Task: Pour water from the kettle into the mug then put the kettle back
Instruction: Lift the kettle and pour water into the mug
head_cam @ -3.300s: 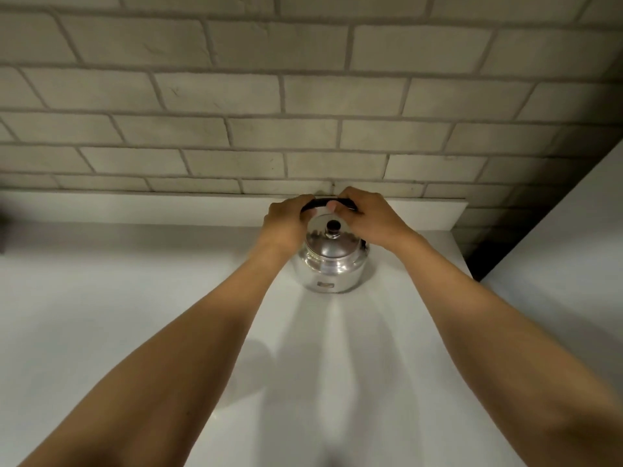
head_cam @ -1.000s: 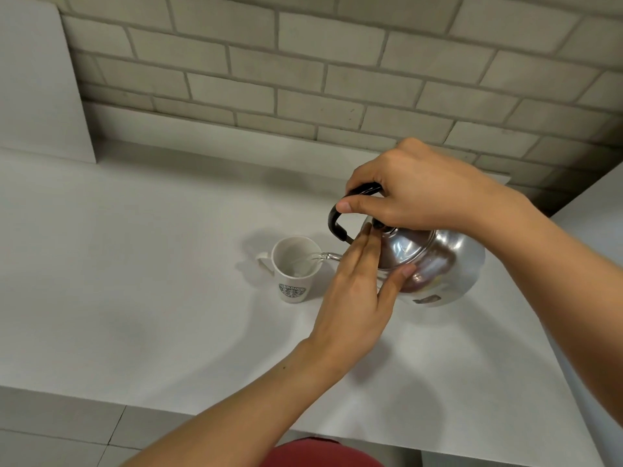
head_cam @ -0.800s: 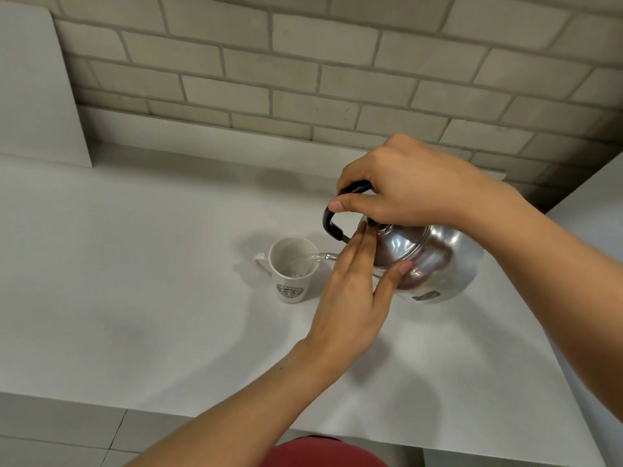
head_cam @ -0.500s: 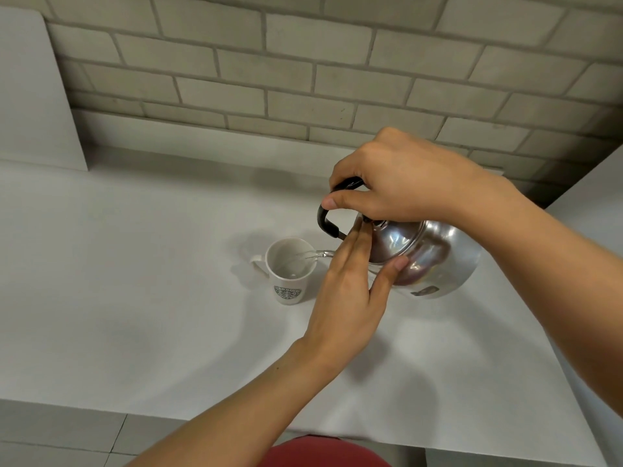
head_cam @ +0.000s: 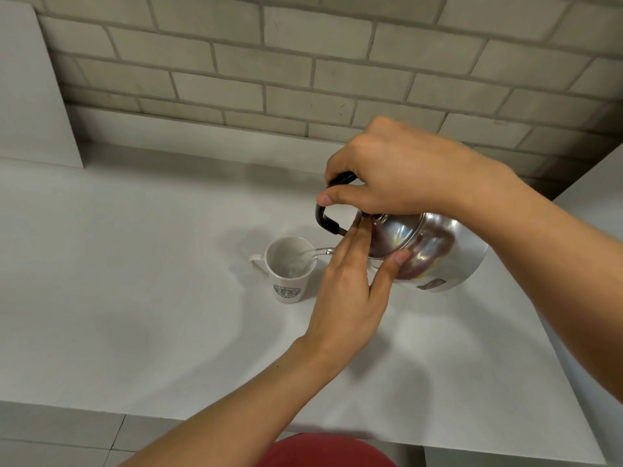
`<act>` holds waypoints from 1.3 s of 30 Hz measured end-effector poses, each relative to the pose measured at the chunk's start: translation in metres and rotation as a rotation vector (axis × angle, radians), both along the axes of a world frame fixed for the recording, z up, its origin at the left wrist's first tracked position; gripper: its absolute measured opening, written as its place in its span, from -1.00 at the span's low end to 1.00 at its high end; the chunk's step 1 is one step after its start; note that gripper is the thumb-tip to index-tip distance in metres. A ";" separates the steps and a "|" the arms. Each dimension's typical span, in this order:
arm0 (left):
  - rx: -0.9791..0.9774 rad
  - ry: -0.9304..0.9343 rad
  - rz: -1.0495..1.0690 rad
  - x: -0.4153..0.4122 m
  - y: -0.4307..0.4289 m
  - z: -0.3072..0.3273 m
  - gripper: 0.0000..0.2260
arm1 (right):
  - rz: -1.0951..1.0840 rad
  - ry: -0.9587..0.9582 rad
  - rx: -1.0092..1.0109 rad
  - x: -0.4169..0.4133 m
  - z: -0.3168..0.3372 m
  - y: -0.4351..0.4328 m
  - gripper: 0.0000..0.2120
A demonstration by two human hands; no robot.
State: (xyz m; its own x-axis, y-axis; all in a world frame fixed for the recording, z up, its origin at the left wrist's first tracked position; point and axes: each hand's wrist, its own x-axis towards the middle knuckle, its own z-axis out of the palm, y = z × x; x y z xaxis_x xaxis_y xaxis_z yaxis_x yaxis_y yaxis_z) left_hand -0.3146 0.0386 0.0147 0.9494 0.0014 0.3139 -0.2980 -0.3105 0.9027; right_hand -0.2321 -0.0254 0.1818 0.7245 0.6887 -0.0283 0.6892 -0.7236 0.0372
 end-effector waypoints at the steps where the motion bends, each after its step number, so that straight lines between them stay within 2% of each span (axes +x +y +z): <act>1: -0.004 0.002 0.000 0.000 0.000 0.000 -0.45 | -0.001 0.000 -0.004 0.000 0.000 0.001 -0.64; 20: -0.095 -0.021 0.008 -0.005 0.000 -0.001 -0.54 | -0.012 -0.038 -0.090 -0.006 0.001 0.011 -0.61; 39: -0.182 -0.007 0.019 -0.004 -0.006 0.000 -0.52 | 0.003 -0.051 -0.185 -0.005 0.007 0.020 -0.62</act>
